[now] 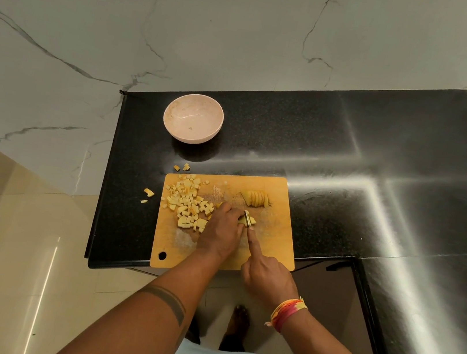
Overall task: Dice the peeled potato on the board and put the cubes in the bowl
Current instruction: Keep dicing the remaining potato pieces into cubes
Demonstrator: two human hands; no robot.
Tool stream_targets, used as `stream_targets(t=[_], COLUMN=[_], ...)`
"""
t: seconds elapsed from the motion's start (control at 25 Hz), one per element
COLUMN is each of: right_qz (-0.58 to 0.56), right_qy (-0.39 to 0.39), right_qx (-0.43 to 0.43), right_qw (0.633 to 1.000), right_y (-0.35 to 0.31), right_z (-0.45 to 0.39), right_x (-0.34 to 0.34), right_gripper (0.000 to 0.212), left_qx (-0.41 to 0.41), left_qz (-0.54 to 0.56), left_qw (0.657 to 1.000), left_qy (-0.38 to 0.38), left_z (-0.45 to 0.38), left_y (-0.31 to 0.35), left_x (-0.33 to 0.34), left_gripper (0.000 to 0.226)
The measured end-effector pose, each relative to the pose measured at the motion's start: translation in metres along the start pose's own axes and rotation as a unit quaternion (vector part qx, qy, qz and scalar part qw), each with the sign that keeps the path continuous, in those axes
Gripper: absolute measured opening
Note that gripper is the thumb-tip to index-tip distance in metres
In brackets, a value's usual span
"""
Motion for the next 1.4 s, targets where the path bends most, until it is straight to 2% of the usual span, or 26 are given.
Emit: stream_targets(t=[0.44,0.72,0.88,1.16,1.4], right_qz=[0.022,-0.01,0.001,0.049,0.043], right_qy=[-0.023,0.015,0.005,-0.003,-0.013], right_qx=[-0.001,-0.018,-0.026,-0.026,-0.027], right_qw=[0.999,1.0,1.0,0.998,0.999], right_y=[0.018,0.006,-0.002,-0.009,-0.005], right_z=[0.022,0.02,0.01,-0.001,0.003], right_x=[0.012,-0.001,0.001,0.003,0.007], right_gripper=[0.08,0.079,0.075,0.076,0.075], left_qx=[-0.008,-0.023,-0.027,-0.023,-0.013], left_qz=[-0.018,0.021,0.01,-0.013,-0.037], left_qw=[1.0,0.999,1.0,1.0,0.999], left_qy=[-0.004,-0.017,-0.011,0.0,0.004], left_z=[-0.003,0.005,0.005,0.0,-0.002], left_y=[0.0,-0.007,-0.011,-0.011,-0.004], left_x=[0.002,0.0,-0.004,-0.003,-0.003], left_gripper=[0.03,0.036,0.036,0.018,0.023])
Point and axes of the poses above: each hand's wrist, its own z-axis away from the middle knuckle, its own x-axis out of the palm, y = z × x, the point moved 5 cm from there along -z, towards the middle knuckle, and after that the axes turned 5 degrees about -z, right-handed, at the moved point
